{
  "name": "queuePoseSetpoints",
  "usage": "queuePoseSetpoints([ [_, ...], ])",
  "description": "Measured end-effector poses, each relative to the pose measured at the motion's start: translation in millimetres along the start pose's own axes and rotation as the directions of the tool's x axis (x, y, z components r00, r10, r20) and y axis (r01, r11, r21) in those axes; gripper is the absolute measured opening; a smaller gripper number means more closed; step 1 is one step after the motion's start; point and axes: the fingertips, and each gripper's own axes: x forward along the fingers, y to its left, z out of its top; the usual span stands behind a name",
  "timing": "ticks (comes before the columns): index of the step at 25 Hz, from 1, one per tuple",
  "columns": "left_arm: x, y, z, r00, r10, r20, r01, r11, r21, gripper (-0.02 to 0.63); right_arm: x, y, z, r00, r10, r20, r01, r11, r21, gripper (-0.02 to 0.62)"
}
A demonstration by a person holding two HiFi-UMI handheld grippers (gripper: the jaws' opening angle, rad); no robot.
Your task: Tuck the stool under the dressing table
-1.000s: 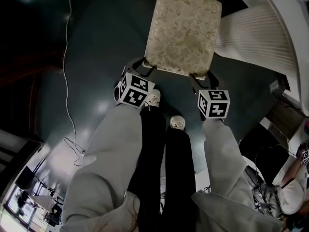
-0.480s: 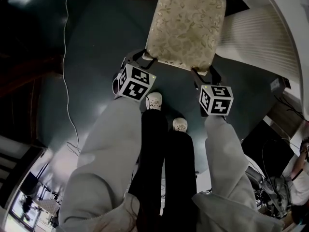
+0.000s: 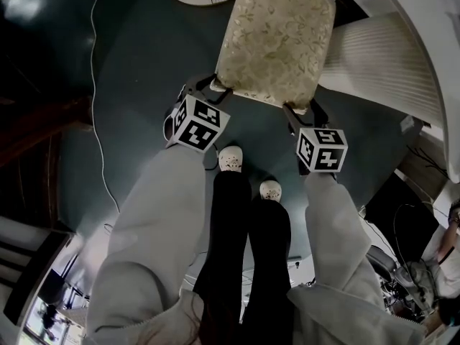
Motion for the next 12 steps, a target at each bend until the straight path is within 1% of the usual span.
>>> queuePoseSetpoints([
  [3,4.4,-1.7,2.7,1.000,-0.009,-0.001,0.009,1.000,0.009,0.198,0.8,-5.1,0.3,1.000,-0.004,0.011,0.004,1.000,0.002,0.374],
  [7,8.5,9.6,10.0,1.000,0.008,0.011,-0.008,1.000,0.012,0.196,5.8,-5.6,9.0,0.999,-0.015,0.044,0.014,1.000,0.022,0.370],
  [12,15.2,24.7,22.1,0.999,0.032,0.007,-0.032,0.999,0.020,0.193,14.1,-9.2,21.4,0.999,-0.010,0.054,0.009,0.999,0.034,0.368],
])
